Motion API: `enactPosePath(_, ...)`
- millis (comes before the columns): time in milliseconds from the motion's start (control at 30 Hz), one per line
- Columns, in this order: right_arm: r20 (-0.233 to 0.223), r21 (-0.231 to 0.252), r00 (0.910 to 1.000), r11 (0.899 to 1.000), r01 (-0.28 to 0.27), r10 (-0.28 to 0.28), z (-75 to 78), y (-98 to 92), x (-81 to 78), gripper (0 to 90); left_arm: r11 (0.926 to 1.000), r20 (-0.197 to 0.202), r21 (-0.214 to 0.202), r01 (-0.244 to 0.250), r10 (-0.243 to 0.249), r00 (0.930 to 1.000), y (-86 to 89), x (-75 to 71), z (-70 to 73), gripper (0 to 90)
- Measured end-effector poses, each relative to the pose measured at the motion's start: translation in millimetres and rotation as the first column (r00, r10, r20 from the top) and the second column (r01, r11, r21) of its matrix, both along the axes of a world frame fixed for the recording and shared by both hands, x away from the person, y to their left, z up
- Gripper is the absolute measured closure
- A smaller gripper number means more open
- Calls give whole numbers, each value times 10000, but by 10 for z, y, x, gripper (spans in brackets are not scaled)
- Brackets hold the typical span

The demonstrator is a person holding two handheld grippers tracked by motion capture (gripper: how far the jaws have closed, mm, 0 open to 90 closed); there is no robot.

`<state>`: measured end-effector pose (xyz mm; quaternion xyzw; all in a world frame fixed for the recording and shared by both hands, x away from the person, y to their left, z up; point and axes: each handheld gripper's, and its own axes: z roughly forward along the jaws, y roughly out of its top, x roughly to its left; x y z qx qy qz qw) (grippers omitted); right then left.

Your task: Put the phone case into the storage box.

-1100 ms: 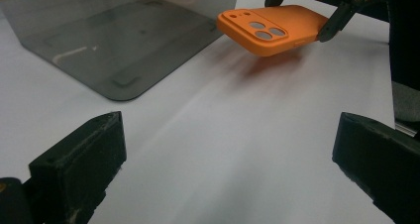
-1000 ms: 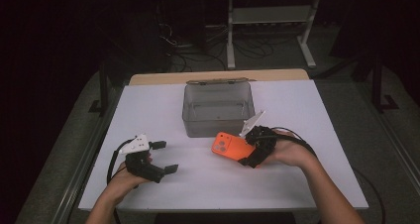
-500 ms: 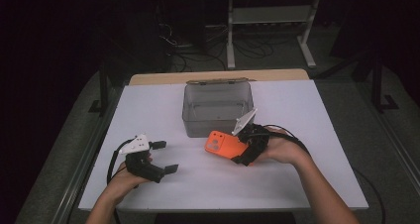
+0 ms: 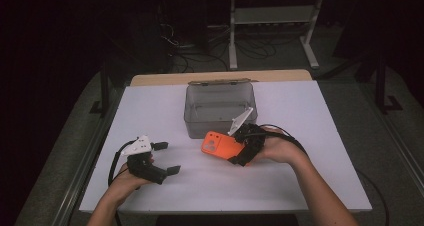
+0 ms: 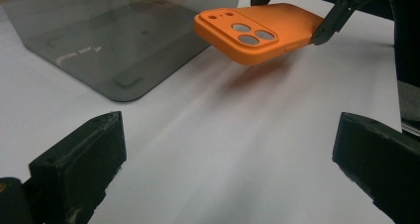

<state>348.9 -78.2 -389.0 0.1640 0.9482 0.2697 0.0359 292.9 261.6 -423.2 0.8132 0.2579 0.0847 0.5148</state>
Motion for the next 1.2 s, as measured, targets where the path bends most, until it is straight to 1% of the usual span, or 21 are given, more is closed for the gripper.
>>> enactPosePath(167,-41,5,10000,10000,23,-23,0,-4,2,159,10000,125,-10,-26,26,9999,-7,10,-22,0)
enactPosePath(367,-7,2,10000,10000,33,-33,-1,-13,8,159,9996,388,-194,-224,231,9990,-9,9,-36,0)
enactPosePath(533,11,5,10000,10000,47,-47,2,-21,11,159,9992,503,-186,-345,354,9981,6,8,-43,0)
enactPosePath(633,12,-6,10000,10000,57,-57,-1,-23,11,159,9990,666,-49,-441,443,9968,2,0,-46,0)
enactPosePath(867,19,-19,10000,10000,35,-35,-3,-19,10,159,9981,1085,121,-597,580,9924,1,-10,-38,0)
enactPosePath(1067,6,-33,10000,10000,32,-32,-7,-15,10,159,9976,1280,240,-645,609,9899,-1,-17,-31,0)
enactPosePath(1133,10,-26,10000,10000,35,-34,-7,-14,9,159,9970,1415,376,-678,618,9880,-6,-19,-30,0)
enactPosePath(1200,22,-31,10000,10000,27,-27,-9,-13,9,159,9967,1533,418,-695,623,9862,-10,-26,-30,0)
